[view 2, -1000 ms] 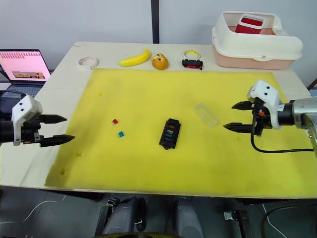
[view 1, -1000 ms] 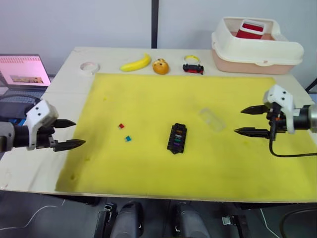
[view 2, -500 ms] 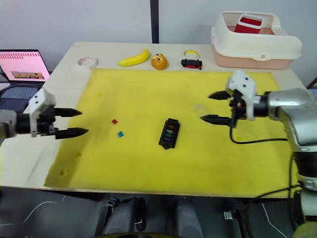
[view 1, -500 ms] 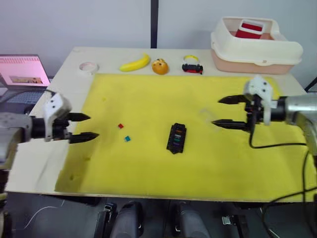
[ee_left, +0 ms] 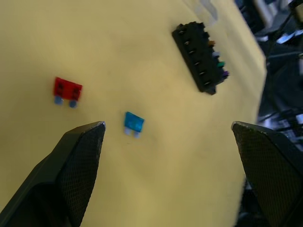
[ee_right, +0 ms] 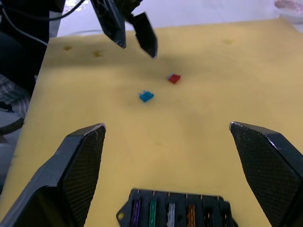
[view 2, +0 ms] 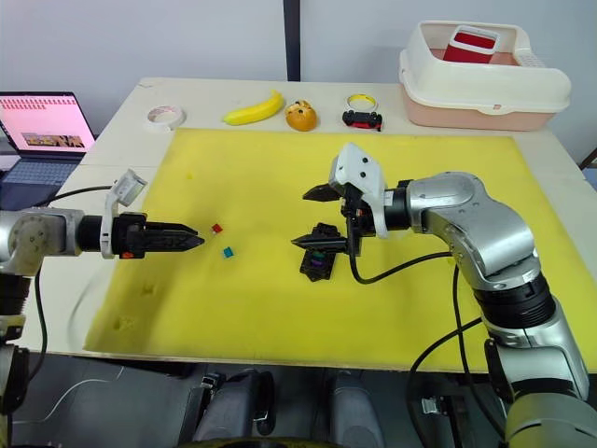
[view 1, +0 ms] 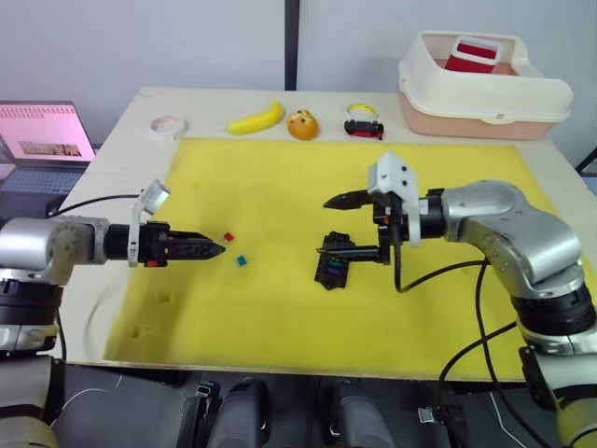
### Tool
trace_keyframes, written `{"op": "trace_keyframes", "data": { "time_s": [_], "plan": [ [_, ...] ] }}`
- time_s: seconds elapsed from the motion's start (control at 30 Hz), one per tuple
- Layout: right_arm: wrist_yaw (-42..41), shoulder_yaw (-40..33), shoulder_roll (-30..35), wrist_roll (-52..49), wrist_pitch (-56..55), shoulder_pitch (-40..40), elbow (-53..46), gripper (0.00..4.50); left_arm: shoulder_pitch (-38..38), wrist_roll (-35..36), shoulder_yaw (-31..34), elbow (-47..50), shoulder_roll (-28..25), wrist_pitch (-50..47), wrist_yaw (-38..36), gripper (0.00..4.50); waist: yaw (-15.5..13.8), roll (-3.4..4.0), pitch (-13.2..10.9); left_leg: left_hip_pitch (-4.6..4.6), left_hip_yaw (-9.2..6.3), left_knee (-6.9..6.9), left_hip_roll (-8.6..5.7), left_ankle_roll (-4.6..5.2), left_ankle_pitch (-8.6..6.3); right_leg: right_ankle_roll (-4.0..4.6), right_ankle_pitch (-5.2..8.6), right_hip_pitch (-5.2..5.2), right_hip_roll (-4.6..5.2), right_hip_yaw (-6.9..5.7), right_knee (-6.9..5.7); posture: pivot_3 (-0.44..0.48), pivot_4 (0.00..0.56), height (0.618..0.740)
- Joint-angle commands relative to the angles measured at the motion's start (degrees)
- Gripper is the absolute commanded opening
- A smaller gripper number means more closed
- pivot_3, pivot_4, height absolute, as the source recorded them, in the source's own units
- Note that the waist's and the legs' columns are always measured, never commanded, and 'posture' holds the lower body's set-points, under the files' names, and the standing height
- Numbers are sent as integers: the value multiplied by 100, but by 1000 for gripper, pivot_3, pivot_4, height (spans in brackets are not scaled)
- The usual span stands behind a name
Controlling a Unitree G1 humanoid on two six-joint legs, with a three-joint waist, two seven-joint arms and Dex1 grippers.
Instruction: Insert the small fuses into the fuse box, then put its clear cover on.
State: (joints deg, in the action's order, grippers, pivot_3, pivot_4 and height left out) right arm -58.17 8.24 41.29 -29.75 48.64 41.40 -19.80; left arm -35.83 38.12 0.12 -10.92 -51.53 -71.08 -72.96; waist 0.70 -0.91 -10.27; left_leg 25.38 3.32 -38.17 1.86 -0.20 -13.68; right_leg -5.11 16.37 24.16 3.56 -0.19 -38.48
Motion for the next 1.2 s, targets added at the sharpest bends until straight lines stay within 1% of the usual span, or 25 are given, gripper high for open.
{"op": "trace_keyframes", "data": {
  "time_s": [0.03,0.07,0.2,0.33,0.47,0.67,0.73,0.93,1.2],
  "plan": [
    [47,-85,27,-104,44,78,-259,4500,53,96,-109,-4,-53,-152,-58,3135,0,0,0,0,0,0,0,0,0,0,0,0,0,0,0,0,150,740],
    [52,-80,60,-102,63,70,-284,4500,54,85,-107,-54,3,-141,-19,2705,0,0,0,0,0,0,0,0,0,0,0,0,0,0,0,0,150,740],
    [80,-162,108,-173,188,106,-289,4500,-22,95,-113,-230,150,-239,81,2705,-3,0,0,0,0,0,0,0,0,0,0,0,0,0,0,0,150,740],
    [83,-160,167,-216,239,2,-445,4500,135,75,-192,-175,179,-245,77,2705,-2,0,0,0,0,0,0,0,0,0,0,0,0,0,0,0,150,740],
    [134,-175,229,-275,284,-73,-576,4500,3,108,-107,-382,341,-452,231,2705,-5,0,0,0,0,0,0,0,0,0,0,0,0,0,-1,0,150,740],
    [236,-216,261,-396,433,-32,-640,4500,-161,48,-131,-640,775,-528,520,2705,-10,-1,1,0,-1,-2,-1,0,0,0,0,-1,2,0,-1,0,150,740],
    [318,-290,197,-523,585,40,-597,4500,-268,53,-39,-811,918,-567,641,2705,-7,-1,1,0,-1,-2,-1,0,0,0,0,-2,2,0,-1,0,150,740],
    [341,-219,294,-619,723,107,-662,4500,-239,-156,-270,-1069,967,-275,588,2705,-7,-1,1,-1,-2,-2,-1,0,0,0,0,-1,1,0,-3,0,150,740],
    [286,-188,292,-662,755,195,-568,4500,-434,-419,-530,-1611,862,183,317,2705,-6,-1,1,-2,-2,-2,-2,0,0,0,0,-2,1,0,-4,0,150,740]
  ]
}}
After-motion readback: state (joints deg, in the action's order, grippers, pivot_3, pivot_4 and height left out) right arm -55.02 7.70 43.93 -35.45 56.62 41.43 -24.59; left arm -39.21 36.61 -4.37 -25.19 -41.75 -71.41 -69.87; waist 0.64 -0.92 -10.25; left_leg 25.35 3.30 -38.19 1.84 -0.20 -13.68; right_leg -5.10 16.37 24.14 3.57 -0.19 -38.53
